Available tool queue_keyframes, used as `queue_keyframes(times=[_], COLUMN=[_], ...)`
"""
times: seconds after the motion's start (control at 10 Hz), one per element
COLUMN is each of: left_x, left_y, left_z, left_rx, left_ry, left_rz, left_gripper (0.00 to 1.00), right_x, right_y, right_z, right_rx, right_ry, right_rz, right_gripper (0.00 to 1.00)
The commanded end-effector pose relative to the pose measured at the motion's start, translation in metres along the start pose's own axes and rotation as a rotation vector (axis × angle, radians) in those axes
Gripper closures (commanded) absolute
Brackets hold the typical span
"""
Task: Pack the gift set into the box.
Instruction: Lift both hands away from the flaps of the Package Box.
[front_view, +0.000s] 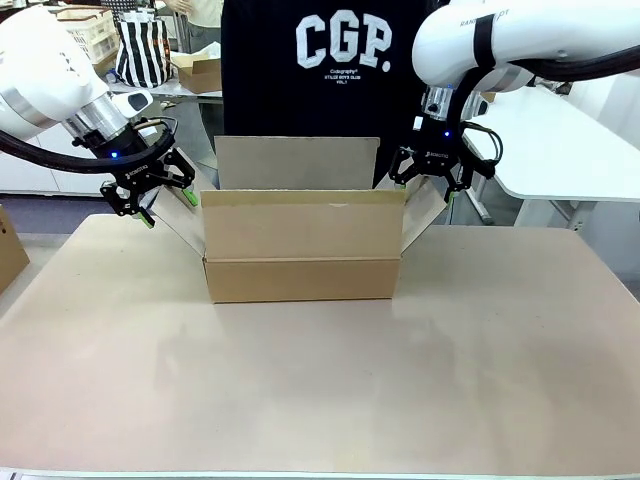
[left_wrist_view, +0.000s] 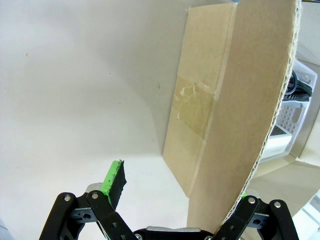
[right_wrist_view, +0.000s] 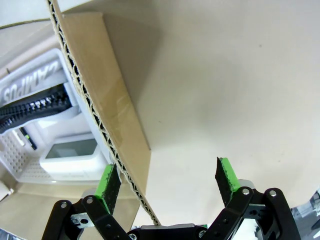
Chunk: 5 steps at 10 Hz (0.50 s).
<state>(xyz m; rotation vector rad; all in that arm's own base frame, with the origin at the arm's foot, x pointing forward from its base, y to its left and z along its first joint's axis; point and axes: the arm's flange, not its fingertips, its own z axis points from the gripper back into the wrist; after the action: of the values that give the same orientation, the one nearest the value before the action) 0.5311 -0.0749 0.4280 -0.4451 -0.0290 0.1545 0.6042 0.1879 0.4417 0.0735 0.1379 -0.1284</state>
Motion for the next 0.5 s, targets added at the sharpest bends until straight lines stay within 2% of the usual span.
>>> queue_keyframes(times=[0.0,0.4], left_x=[-0.0006,-0.0006], left_y=[-0.0007,-0.0007], left_z=[0.0026,0.0026], left_rx=[0.017,0.017], left_ry=[-0.003,-0.003], left_rz=[0.011,0.011], left_gripper=[0.00,0.00], right_x=[-0.0008,-0.0008], right_y=[0.0001,0.0001], right_z=[0.0016,0.0016], right_rx=[-0.023,-0.023], right_ry=[-0.018,-0.018], right_rz=[-0.023,-0.023], right_gripper=[0.00,0.00])
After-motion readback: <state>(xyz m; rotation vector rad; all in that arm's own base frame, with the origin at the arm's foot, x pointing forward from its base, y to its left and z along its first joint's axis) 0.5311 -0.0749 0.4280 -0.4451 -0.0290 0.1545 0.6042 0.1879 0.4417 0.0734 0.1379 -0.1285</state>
